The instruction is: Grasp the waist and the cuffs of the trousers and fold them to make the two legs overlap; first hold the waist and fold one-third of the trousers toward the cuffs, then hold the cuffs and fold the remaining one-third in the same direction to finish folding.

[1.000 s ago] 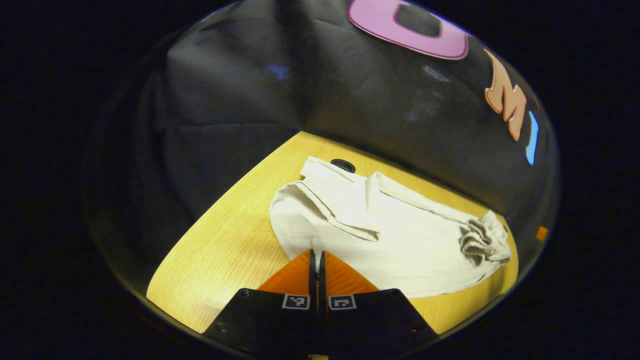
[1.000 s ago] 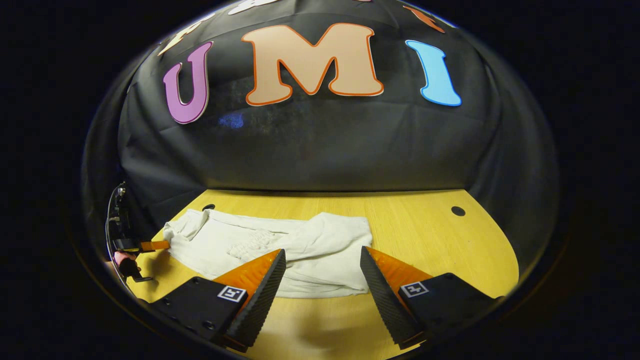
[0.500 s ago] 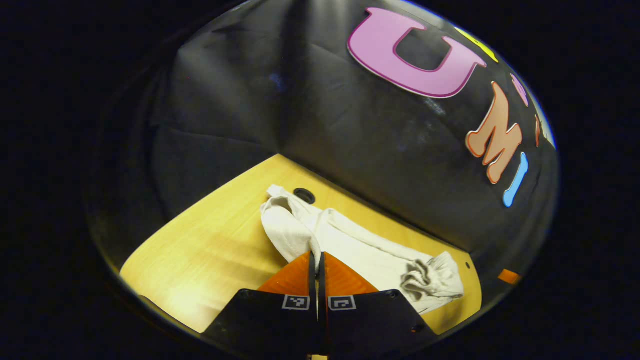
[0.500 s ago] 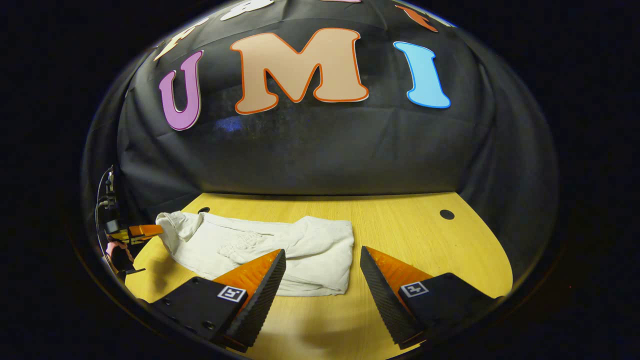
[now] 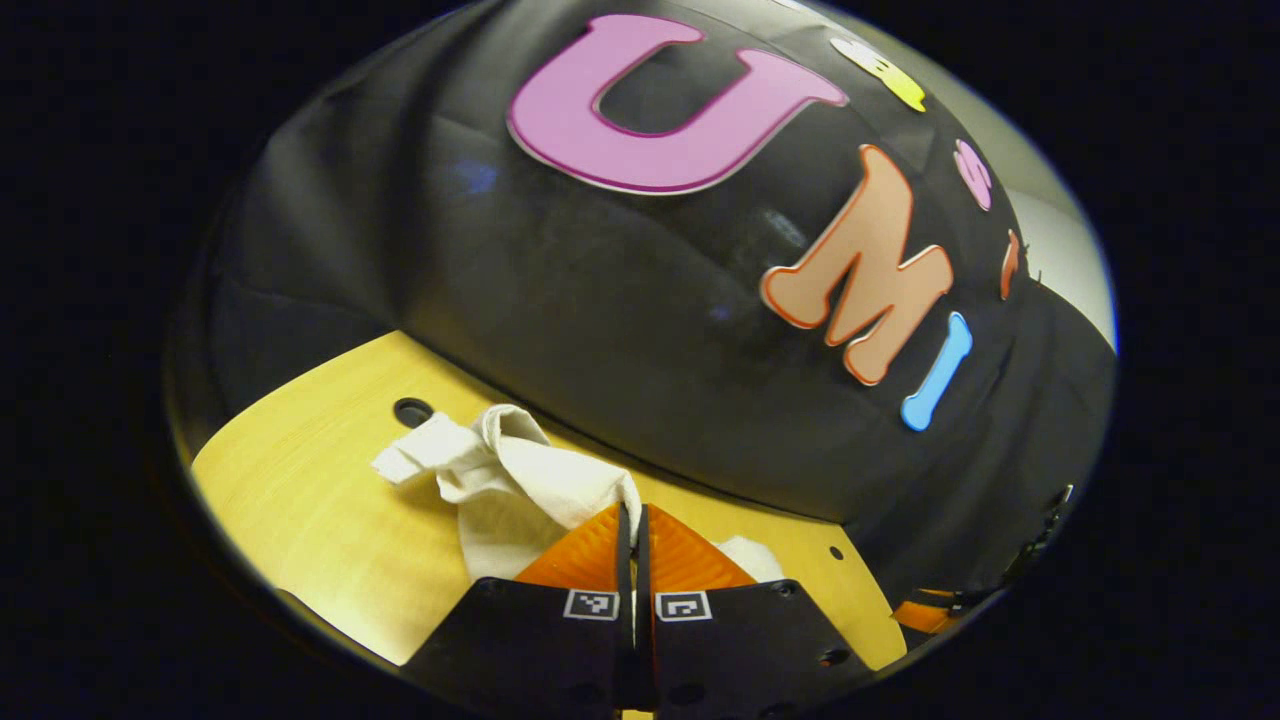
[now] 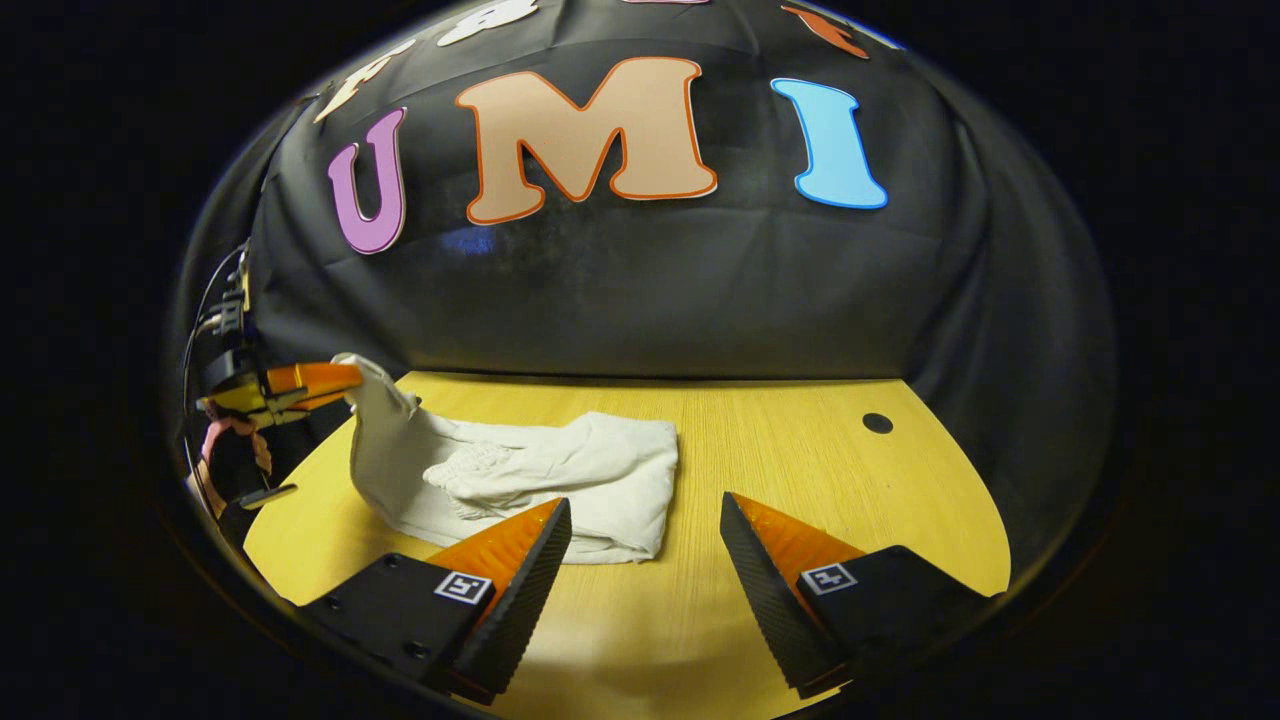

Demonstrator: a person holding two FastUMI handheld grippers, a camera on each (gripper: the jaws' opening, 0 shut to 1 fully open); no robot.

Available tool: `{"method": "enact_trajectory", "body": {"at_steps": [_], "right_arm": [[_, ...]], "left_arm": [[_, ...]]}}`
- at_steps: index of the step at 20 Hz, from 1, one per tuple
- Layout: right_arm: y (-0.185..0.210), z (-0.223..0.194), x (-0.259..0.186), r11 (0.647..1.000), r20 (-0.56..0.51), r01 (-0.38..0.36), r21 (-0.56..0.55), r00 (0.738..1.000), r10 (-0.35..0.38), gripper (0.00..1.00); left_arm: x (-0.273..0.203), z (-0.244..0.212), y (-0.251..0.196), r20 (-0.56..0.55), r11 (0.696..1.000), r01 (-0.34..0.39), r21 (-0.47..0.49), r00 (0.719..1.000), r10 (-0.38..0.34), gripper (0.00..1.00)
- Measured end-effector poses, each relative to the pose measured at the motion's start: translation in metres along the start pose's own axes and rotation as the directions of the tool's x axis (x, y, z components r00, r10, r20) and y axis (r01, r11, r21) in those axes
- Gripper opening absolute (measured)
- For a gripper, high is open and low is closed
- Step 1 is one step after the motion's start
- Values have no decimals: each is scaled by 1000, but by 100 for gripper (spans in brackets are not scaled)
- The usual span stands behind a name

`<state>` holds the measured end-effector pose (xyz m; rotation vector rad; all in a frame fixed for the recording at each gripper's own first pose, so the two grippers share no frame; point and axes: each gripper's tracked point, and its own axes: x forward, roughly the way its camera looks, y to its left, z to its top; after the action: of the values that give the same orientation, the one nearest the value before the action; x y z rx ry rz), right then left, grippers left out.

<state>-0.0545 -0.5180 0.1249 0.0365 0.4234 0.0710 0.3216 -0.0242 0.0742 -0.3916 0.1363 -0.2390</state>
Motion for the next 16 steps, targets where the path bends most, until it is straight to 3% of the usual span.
{"method": "enact_trajectory", "body": {"at_steps": [3,7,11,12,13,15,16], "right_arm": [[-14,-2,-7,1000,2,-9,7,1000,9,96],[-38,-5,-11,1000,4,3,14,1000,-3,96],[-60,-9,-15,1000,2,23,18,1000,-23,96],[-65,-10,-17,999,3,30,15,1000,-30,92],[-70,-11,-19,999,3,37,13,999,-37,96],[-79,-14,-21,999,-1,46,17,999,-46,92],[-81,-17,-23,999,-4,47,20,999,-47,92]], "left_arm": [[12,-6,-61,-20,993,85,84,996,-83,0],[29,-46,-134,-114,957,175,231,982,-152,0],[42,-111,-172,-214,925,208,318,966,-144,0],[43,-129,-180,-240,917,225,328,959,-149,0],[46,-148,-184,-262,913,234,334,953,-149,2],[40,-178,-194,-302,916,264,302,938,-171,11],[38,-187,-195,-315,921,266,285,933,-172,25]]}}
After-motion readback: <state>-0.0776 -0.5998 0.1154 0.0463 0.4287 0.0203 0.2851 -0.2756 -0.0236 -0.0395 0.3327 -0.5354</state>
